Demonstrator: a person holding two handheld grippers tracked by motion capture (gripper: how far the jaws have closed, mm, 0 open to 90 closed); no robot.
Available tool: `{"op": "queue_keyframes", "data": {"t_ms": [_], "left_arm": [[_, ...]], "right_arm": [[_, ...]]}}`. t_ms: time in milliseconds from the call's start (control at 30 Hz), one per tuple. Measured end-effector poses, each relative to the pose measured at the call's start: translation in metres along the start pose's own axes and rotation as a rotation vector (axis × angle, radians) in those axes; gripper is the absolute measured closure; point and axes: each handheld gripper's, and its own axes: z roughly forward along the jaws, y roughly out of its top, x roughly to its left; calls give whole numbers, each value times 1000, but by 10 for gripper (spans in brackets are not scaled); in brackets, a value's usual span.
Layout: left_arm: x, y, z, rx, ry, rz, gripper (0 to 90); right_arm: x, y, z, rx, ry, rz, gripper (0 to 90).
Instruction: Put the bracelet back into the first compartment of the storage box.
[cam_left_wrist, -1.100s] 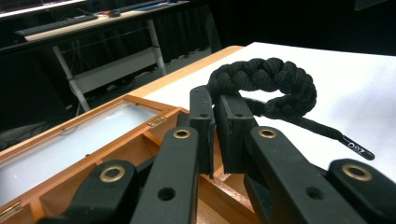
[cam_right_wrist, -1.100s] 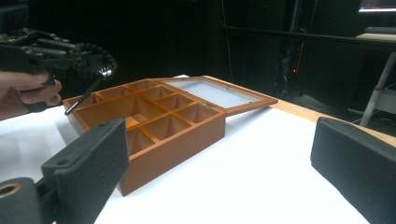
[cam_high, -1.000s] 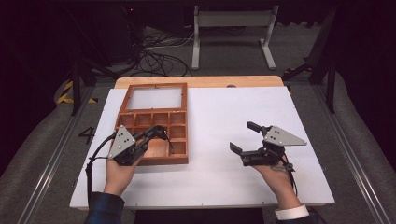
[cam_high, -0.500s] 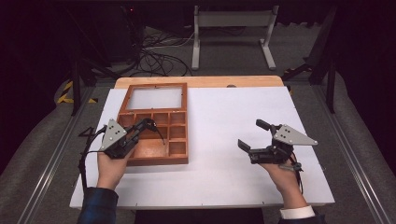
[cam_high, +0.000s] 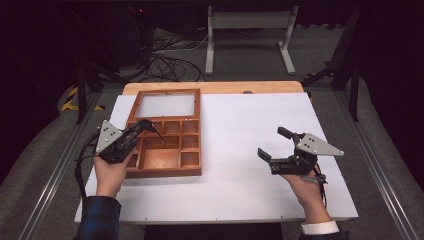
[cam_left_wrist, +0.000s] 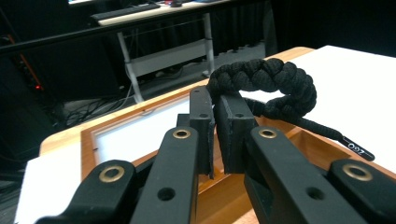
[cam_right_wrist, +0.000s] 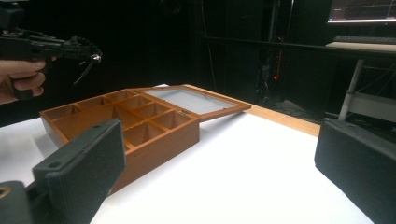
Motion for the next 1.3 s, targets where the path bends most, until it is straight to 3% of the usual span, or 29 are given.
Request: {"op": "queue_keyframes", "data": {"t_ms": [467, 867, 1300], "left_arm": [[25, -8, -1, 37, 93, -27, 849], [36, -11, 2, 63, 156, -52, 849], [49, -22, 10, 138, 226, -63, 848]], "right_arm": [[-1, 0, -1, -2, -6, 3, 25], [-1, 0, -2, -1, -9, 2, 26], [-2, 0, -1, -5, -7, 1, 28]]}}
